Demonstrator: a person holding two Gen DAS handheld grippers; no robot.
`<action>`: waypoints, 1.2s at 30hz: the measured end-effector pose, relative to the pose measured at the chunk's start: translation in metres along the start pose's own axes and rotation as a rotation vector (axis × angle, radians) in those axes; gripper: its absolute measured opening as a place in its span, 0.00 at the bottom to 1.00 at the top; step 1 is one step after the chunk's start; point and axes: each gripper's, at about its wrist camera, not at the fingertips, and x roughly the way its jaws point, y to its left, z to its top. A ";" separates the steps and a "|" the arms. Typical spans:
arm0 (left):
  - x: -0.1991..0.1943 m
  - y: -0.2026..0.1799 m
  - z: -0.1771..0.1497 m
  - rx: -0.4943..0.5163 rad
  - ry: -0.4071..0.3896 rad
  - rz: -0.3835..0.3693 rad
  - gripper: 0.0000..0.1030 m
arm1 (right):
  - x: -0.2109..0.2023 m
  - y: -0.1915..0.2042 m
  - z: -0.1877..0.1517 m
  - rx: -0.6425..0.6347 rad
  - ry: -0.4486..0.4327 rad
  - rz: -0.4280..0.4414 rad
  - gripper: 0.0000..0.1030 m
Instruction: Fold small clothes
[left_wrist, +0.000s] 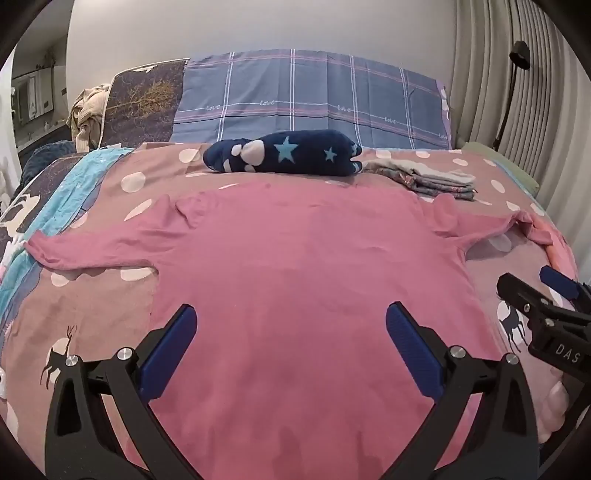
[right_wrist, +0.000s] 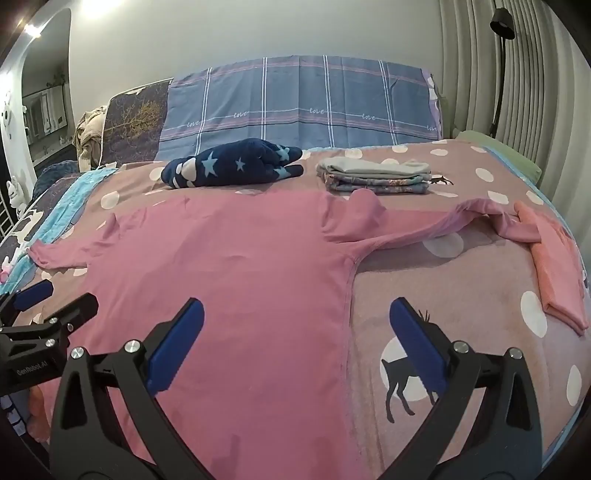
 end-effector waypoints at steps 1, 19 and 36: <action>0.000 0.000 0.000 -0.002 -0.001 0.006 0.99 | 0.000 0.000 0.000 -0.003 -0.001 0.001 0.98; 0.004 0.012 0.002 -0.018 0.002 -0.015 0.99 | 0.000 0.001 0.009 0.027 -0.021 0.026 0.63; 0.003 0.023 0.006 -0.023 -0.094 0.017 0.97 | 0.015 -0.008 0.006 -0.021 0.033 0.086 0.52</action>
